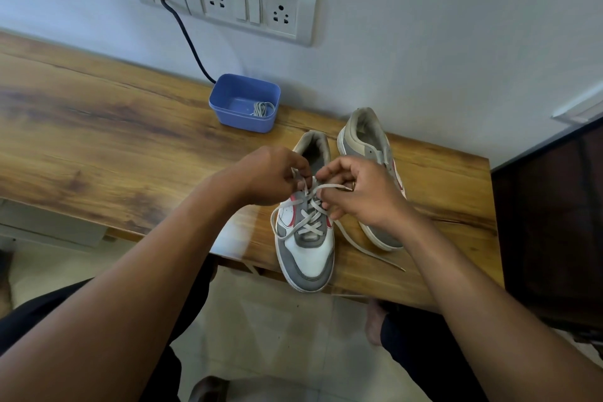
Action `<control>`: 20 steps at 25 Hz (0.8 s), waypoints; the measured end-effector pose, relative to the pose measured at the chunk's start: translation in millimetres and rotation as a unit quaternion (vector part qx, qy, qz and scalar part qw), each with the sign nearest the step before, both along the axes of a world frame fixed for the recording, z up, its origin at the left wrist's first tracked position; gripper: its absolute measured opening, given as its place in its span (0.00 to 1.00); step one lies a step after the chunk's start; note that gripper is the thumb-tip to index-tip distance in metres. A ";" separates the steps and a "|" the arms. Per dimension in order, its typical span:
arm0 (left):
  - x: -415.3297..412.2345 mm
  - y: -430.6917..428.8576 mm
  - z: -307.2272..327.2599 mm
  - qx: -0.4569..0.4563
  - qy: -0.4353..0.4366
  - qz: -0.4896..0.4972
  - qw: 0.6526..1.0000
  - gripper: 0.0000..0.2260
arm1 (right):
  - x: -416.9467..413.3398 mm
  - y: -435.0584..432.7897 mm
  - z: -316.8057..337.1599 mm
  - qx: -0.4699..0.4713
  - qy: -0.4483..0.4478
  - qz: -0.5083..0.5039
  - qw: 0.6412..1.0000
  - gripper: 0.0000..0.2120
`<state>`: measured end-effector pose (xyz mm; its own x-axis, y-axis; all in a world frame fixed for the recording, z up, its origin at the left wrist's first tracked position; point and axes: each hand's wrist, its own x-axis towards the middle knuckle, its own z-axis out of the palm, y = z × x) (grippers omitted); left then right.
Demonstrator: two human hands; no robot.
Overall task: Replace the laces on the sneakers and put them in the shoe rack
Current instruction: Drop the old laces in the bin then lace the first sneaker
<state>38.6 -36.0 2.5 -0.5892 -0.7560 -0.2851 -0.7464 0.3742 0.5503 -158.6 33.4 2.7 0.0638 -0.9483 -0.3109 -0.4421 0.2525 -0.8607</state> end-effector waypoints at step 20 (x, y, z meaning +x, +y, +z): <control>-1.9 0.3 -1.1 0.009 0.007 0.002 1.000 0.09 | -28.1 -8.8 9.6 -0.090 0.115 0.023 0.989 0.08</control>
<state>36.7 -35.7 1.4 -0.5904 -0.7528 -0.2909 -0.7401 0.3612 0.5672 -186.8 24.6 12.3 0.0557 -0.9874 -0.1481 -0.6388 0.0788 -0.7653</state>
